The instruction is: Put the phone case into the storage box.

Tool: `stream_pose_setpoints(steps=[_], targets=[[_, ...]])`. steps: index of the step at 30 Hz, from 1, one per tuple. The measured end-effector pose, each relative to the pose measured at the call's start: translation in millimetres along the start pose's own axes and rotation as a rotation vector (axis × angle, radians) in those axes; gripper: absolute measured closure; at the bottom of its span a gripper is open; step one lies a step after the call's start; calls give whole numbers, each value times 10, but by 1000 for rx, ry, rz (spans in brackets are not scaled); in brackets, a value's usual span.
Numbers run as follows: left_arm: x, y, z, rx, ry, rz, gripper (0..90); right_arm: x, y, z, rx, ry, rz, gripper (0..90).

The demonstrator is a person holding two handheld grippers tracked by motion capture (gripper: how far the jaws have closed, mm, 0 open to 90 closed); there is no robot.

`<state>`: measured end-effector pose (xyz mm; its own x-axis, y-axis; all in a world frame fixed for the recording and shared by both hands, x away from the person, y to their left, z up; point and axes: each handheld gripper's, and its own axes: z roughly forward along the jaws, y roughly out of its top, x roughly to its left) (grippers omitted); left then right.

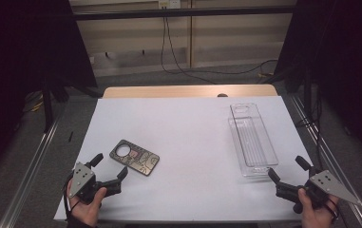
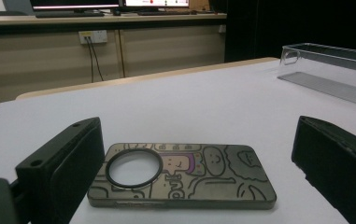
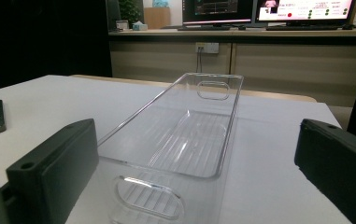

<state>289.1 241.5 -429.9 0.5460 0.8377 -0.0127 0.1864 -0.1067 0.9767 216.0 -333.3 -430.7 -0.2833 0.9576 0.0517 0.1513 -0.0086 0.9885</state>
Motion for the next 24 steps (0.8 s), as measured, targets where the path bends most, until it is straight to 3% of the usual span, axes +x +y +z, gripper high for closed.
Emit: stream_pose_setpoints(steps=[5, 8, 9, 18, 19, 21, 24], targets=[[-5, 13, 2, 0, -1, 1, 27, -17, -3, -10, 0, -6, 2, 0], [-11, 27, 14, 6, -31, 21, 30, -22, -6, -18, 1, -10, 4, 0], [-16, 34, 24, 5, -61, 39, 29, -20, -6, -23, -1, -9, 5, 0], [-23, 44, 66, 38, -84, 31, 49, -4, -3, -20, -4, 5, 3, 0], [0, 51, 89, 37, -120, 13, 67, -6, -2, -14, -3, 10, 1, 0], [7, 55, 106, 35, -136, 2, 66, -6, -2, -14, -2, 10, 2, 0], [0, 65, 150, 50, -154, 28, 53, -2, -5, -15, -1, 11, 5, 0]])
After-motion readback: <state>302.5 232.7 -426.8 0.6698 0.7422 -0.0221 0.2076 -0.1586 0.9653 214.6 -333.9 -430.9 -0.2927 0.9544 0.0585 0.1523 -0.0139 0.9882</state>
